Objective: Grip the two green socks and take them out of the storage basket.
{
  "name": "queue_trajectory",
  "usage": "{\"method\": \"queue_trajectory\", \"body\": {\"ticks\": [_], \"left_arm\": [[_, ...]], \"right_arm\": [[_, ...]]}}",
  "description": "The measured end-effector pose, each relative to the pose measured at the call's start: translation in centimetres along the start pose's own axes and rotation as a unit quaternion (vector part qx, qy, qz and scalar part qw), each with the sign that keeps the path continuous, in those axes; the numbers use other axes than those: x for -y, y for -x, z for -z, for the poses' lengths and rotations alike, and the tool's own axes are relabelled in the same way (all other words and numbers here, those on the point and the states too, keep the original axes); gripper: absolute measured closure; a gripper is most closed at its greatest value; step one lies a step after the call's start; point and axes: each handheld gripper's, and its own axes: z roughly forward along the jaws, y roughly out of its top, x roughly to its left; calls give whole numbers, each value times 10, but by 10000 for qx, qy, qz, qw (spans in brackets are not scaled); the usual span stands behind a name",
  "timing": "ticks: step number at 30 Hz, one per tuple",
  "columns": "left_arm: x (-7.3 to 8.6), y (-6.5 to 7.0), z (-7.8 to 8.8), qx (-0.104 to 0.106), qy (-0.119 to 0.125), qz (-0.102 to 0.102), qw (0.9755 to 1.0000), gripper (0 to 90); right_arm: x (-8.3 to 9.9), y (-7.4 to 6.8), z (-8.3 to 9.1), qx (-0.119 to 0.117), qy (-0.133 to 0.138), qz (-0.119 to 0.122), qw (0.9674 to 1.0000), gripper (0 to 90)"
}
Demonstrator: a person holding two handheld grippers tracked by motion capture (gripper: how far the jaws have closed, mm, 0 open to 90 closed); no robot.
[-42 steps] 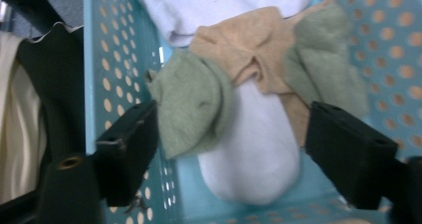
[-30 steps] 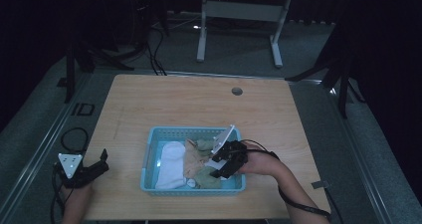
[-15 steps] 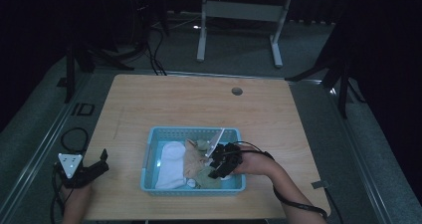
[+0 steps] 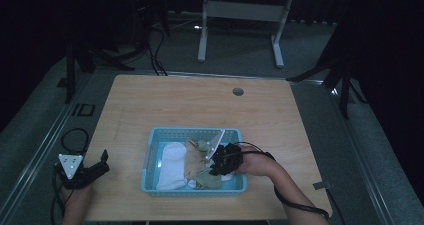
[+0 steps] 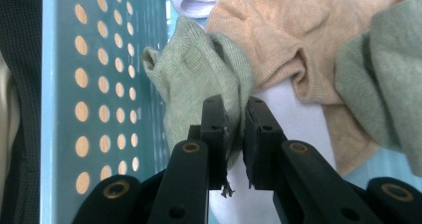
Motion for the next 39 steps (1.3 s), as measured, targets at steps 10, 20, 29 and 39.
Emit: {"method": "queue_trajectory", "body": {"ticks": [10, 20, 29, 39], "left_arm": [[0, 0, 0, -5, -2, 1, 10000, 4], [0, 0, 0, -10, -1, 9, 10000, 4], [0, 0, 0, -11, -4, 3, 10000, 4], [0, 0, -1, -15, -6, 2, 10000, 4]], "right_arm": [[-3, -1, 13, -1, 190, -12, 9998, 817], [-7, 0, 39, 99, 431, 47, 9990, 819], [-7, 3, 61, 296, 629, -27, 9976, 819], [4, 8, 94, 573, 943, -222, 9936, 819]]}}
